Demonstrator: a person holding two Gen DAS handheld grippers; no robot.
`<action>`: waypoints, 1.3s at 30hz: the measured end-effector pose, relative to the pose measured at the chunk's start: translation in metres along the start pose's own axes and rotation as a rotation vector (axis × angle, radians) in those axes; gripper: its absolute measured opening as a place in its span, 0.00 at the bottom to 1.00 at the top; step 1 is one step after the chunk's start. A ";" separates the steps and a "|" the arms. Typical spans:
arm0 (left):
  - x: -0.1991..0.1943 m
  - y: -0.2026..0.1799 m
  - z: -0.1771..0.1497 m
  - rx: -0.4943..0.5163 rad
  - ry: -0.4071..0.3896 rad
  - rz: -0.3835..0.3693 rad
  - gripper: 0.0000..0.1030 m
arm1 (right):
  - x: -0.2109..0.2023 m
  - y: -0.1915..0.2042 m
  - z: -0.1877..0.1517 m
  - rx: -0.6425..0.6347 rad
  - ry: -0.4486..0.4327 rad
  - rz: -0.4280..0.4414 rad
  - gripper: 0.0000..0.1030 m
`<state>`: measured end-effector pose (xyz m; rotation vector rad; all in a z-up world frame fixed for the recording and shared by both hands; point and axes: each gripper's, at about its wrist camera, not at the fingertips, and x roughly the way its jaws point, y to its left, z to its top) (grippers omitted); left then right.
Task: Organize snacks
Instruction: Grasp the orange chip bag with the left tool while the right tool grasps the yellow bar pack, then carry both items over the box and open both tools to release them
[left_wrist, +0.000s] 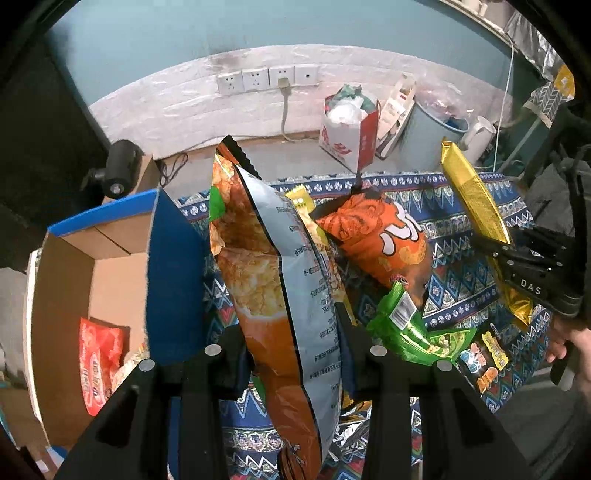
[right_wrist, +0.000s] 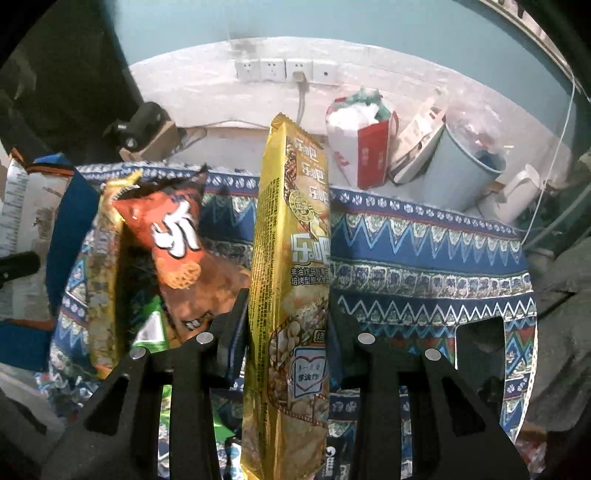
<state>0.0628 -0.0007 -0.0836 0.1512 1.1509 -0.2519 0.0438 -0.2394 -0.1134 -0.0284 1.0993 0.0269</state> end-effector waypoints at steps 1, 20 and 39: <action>-0.002 0.000 0.000 0.002 -0.005 0.002 0.38 | -0.003 0.001 0.001 -0.003 -0.004 0.001 0.34; -0.061 0.020 -0.007 -0.010 -0.137 0.023 0.38 | -0.063 0.057 0.021 -0.066 -0.114 0.065 0.34; -0.094 0.083 -0.032 -0.112 -0.201 0.066 0.38 | -0.075 0.150 0.051 -0.184 -0.145 0.173 0.34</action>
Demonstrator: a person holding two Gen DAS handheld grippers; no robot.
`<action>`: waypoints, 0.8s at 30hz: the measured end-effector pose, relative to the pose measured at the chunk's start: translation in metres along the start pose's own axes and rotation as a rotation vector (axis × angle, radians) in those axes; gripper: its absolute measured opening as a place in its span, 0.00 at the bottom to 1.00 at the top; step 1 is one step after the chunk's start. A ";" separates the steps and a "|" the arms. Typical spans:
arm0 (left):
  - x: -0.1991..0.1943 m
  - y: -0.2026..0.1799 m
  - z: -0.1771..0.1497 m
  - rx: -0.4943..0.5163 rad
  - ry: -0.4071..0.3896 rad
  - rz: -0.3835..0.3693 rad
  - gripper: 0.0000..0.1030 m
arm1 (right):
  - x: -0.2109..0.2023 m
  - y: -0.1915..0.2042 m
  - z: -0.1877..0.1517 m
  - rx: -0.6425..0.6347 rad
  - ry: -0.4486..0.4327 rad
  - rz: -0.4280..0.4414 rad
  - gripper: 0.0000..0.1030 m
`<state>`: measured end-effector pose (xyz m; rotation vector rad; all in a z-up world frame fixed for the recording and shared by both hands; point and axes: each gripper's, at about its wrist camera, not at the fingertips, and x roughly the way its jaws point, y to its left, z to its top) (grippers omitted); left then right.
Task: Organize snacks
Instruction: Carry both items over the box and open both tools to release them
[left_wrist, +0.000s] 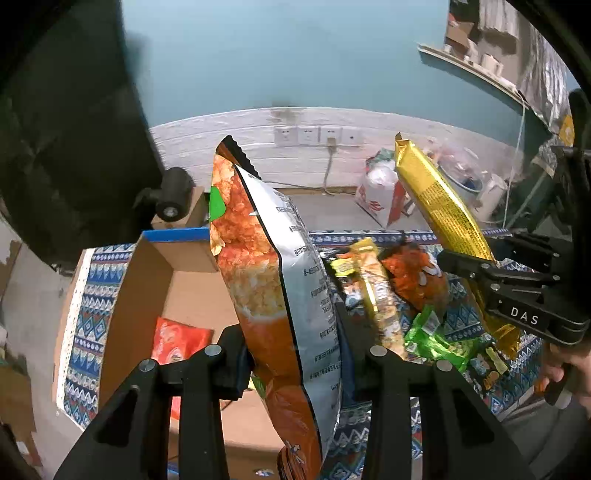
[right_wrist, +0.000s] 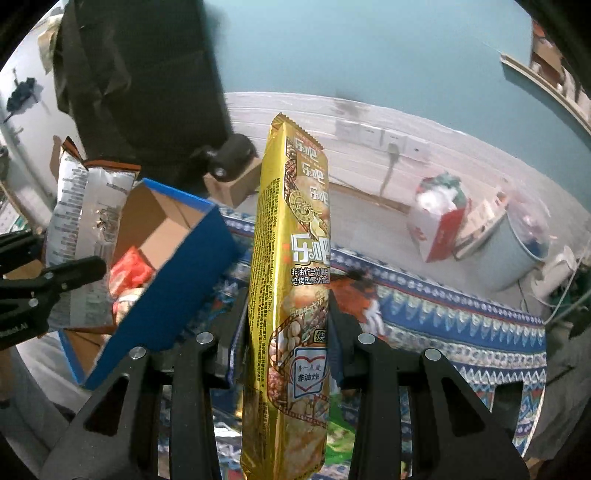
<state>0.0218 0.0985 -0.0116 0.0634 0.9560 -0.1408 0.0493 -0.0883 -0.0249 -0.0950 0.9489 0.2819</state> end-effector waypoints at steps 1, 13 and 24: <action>0.000 0.006 -0.001 -0.010 0.000 0.004 0.38 | 0.002 0.006 0.003 -0.007 0.000 0.006 0.34; 0.007 0.064 -0.020 -0.110 0.033 0.056 0.38 | 0.030 0.068 0.026 -0.082 0.020 0.072 0.34; 0.017 0.114 -0.039 -0.193 0.069 0.104 0.38 | 0.061 0.126 0.043 -0.135 0.052 0.130 0.34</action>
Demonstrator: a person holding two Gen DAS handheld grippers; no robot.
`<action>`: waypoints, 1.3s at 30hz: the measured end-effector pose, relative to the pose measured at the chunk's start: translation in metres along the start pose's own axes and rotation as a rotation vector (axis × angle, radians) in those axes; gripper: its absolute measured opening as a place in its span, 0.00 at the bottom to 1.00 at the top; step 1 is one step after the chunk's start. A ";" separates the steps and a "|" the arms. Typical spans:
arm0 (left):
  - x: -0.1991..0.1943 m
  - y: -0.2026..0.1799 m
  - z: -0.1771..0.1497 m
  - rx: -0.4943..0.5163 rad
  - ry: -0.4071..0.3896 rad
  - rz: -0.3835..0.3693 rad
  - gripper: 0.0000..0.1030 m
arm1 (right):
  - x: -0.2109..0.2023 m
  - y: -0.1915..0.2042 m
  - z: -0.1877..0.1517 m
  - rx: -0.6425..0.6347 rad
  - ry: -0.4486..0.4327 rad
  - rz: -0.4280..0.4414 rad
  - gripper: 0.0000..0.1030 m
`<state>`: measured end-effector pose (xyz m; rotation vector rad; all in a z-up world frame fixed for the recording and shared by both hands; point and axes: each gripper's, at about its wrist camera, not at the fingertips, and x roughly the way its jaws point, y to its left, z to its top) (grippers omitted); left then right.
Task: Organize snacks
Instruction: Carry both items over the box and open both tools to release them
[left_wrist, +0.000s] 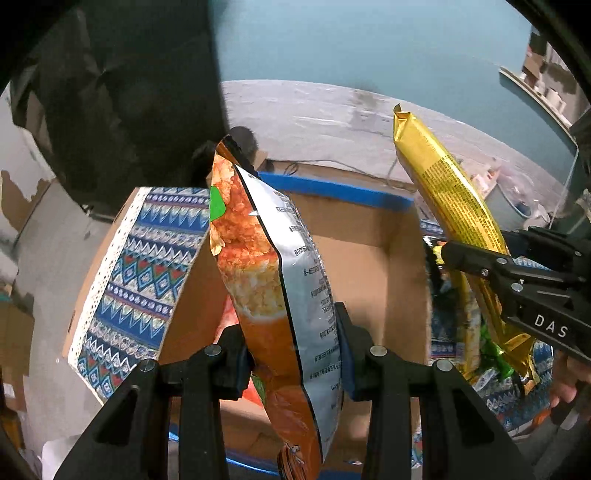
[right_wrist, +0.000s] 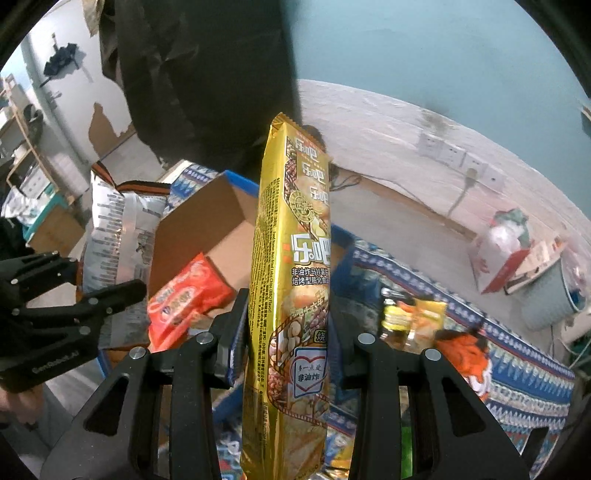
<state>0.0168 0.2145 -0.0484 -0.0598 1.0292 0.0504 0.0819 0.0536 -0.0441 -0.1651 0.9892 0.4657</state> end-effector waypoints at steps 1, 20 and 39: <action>0.002 0.004 -0.001 -0.006 0.005 0.004 0.38 | 0.004 0.003 0.002 -0.001 0.005 0.005 0.34; 0.036 0.046 -0.011 -0.080 0.115 0.103 0.52 | 0.069 0.053 0.018 -0.022 0.104 0.077 0.34; 0.021 0.047 -0.007 -0.111 0.088 0.092 0.65 | 0.070 0.058 0.018 0.020 0.128 0.096 0.58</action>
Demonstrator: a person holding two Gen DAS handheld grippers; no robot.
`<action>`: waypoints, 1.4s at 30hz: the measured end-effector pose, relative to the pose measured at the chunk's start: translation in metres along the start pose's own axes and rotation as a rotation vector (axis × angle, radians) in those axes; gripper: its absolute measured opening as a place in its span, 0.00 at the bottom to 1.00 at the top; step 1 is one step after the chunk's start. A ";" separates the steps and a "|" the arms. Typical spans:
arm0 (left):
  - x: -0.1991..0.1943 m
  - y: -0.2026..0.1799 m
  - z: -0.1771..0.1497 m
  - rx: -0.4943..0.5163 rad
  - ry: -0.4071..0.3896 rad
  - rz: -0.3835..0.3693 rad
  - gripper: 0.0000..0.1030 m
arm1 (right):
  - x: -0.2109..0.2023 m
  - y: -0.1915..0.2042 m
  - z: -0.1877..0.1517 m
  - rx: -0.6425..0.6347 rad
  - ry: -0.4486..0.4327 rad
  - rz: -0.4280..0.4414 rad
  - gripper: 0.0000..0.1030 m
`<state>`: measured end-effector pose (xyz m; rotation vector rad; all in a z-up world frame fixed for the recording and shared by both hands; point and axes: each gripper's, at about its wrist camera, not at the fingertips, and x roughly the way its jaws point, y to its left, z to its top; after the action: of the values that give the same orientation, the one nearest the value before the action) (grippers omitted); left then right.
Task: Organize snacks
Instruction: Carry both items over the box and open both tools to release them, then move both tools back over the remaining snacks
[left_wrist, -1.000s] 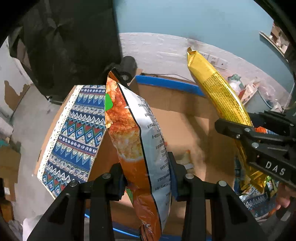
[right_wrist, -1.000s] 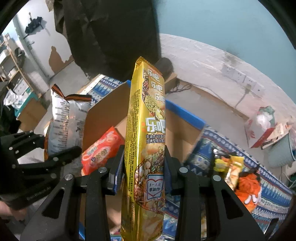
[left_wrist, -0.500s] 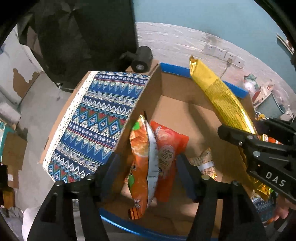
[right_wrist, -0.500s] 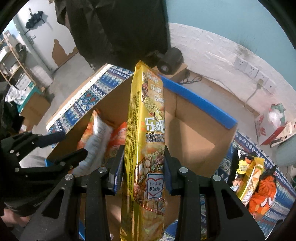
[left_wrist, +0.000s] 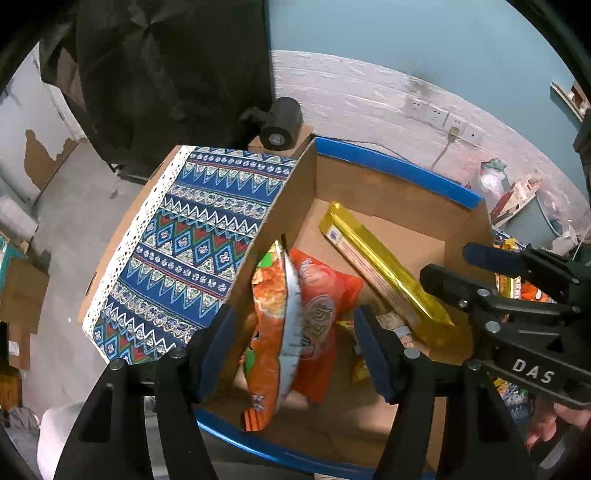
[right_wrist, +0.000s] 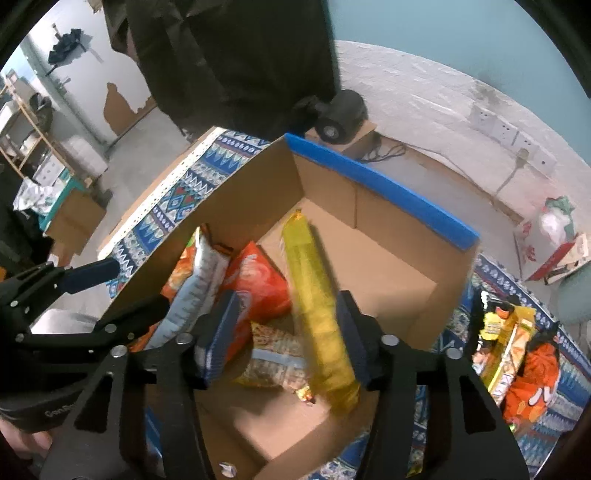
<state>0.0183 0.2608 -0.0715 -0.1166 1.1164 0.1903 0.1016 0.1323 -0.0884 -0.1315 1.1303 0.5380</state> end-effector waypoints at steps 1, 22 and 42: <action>0.000 -0.003 0.000 0.007 0.001 -0.005 0.65 | -0.002 -0.002 -0.001 0.006 -0.004 -0.004 0.60; -0.023 -0.094 -0.011 0.194 -0.024 -0.068 0.65 | -0.096 -0.080 -0.060 0.105 -0.049 -0.142 0.71; -0.003 -0.230 -0.063 0.494 0.093 -0.150 0.70 | -0.149 -0.206 -0.192 0.374 0.043 -0.284 0.75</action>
<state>0.0099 0.0242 -0.0963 0.2330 1.2125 -0.2286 -0.0067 -0.1672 -0.0737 0.0220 1.2117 0.0671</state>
